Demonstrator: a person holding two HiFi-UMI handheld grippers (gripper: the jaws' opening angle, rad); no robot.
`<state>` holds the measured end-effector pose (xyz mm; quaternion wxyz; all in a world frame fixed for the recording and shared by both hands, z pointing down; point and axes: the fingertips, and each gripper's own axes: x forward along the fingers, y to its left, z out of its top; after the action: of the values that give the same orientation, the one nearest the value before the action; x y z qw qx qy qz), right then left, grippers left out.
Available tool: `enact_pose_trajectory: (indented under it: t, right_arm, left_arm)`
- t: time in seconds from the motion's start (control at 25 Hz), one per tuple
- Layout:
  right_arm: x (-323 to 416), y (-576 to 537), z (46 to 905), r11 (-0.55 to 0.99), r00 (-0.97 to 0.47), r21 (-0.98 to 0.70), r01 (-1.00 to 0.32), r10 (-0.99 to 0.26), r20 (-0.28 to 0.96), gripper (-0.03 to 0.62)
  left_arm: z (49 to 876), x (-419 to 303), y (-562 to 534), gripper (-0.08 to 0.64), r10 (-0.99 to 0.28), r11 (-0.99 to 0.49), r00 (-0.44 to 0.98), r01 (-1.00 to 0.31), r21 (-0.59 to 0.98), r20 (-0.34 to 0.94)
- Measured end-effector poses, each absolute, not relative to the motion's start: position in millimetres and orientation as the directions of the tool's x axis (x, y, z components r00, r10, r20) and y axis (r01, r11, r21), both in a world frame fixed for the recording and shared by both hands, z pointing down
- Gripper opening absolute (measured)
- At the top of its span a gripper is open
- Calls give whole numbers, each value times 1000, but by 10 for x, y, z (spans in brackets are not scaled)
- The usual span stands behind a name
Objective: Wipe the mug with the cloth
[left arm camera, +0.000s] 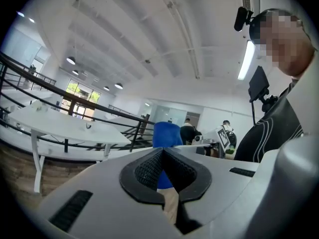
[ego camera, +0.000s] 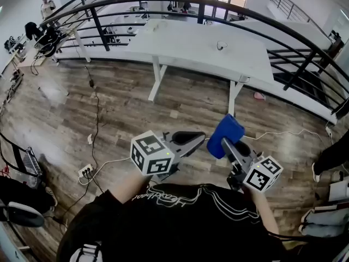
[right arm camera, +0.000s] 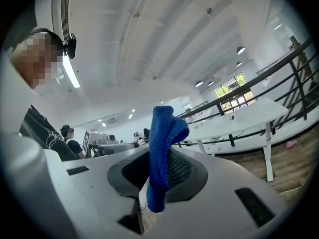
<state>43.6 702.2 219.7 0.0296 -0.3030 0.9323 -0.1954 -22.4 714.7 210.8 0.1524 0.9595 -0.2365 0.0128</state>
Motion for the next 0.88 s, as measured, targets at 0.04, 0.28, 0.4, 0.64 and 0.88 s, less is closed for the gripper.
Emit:
enact_pose_trajectory:
  t: [0.04,0.28,0.4,0.64,0.88]
  right_arm:
    - [410,7003,2200,741,-817,-386,-549,-574,61,61]
    - [429,6789,2303,731,-818,-417,-540,-573,53,61]
    - [424,6468,2423,720,-827,-464,-515,-560,50,61]
    - [401,5376,2735,726,-875,-541,-424,-483,37,61]
    - [290,3759,3068,707,-909,-620,-340,-416,24,61]
  left_arm:
    - [2111,-260,7123,8,-454,-841,886,-462,280,97]
    - [2233,-397,6878,8,-460,-834,883,-465,298,93]
    - [2341,-425,6549,8,-466,-823,878,-475,311,107]
    - [2654,-367,5442,8,-490,-785,856,-515,344,163]
    - [3006,-489,3779,8,-513,-721,825,-564,402,237]
